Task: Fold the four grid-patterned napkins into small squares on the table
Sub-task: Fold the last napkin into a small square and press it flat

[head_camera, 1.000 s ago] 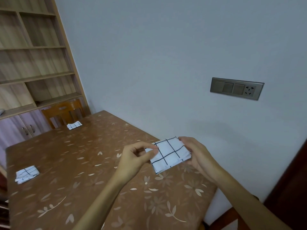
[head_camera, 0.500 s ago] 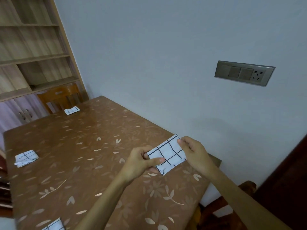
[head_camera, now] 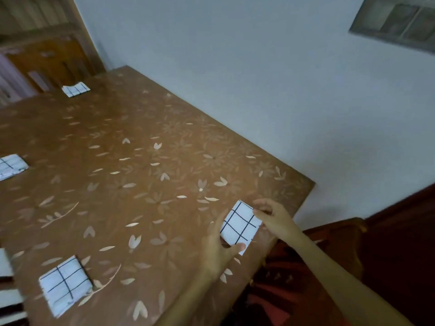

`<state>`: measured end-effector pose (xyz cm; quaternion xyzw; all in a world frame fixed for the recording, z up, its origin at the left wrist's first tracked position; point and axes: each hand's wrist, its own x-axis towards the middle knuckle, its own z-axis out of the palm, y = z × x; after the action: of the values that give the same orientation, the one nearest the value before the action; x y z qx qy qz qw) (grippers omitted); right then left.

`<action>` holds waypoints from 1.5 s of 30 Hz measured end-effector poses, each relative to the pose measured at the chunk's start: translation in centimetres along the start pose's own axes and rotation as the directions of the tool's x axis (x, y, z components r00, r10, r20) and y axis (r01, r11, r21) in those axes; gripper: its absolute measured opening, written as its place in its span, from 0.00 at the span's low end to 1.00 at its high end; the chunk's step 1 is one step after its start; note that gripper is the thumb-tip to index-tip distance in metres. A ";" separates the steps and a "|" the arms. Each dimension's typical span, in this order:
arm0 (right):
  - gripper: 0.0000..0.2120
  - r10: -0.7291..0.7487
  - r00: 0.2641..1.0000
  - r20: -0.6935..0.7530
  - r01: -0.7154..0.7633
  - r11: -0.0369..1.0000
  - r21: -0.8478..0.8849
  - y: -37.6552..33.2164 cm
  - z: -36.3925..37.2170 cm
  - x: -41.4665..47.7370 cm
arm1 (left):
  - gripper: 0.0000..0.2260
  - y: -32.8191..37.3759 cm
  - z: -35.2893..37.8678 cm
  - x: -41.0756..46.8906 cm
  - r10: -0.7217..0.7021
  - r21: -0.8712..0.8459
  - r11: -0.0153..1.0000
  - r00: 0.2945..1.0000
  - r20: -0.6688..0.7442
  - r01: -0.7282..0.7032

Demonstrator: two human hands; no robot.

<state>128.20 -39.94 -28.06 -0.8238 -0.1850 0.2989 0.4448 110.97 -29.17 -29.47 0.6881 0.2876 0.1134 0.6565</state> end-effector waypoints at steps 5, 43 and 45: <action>0.07 0.113 0.990 -0.089 -0.120 0.989 -0.085 6.2 1.6 1.7 | 0.30 -5.4 3.0 0.8 0.133 0.413 0.903 0.991 0.004 -0.123; 0.22 -0.366 0.920 0.139 0.365 0.675 -0.642 11.8 4.5 4.2 | 0.17 -10.1 4.6 2.9 0.053 0.765 0.630 0.976 -0.213 0.132; 0.20 -0.351 0.927 0.132 0.353 0.695 -0.626 11.7 3.9 4.2 | 0.15 -10.3 4.6 3.9 0.057 0.787 0.599 0.973 -0.226 0.148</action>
<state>129.26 -41.41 -40.90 -0.8741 -0.4300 0.1281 0.1860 114.03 -31.20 -40.82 0.8834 0.3984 0.0337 0.2446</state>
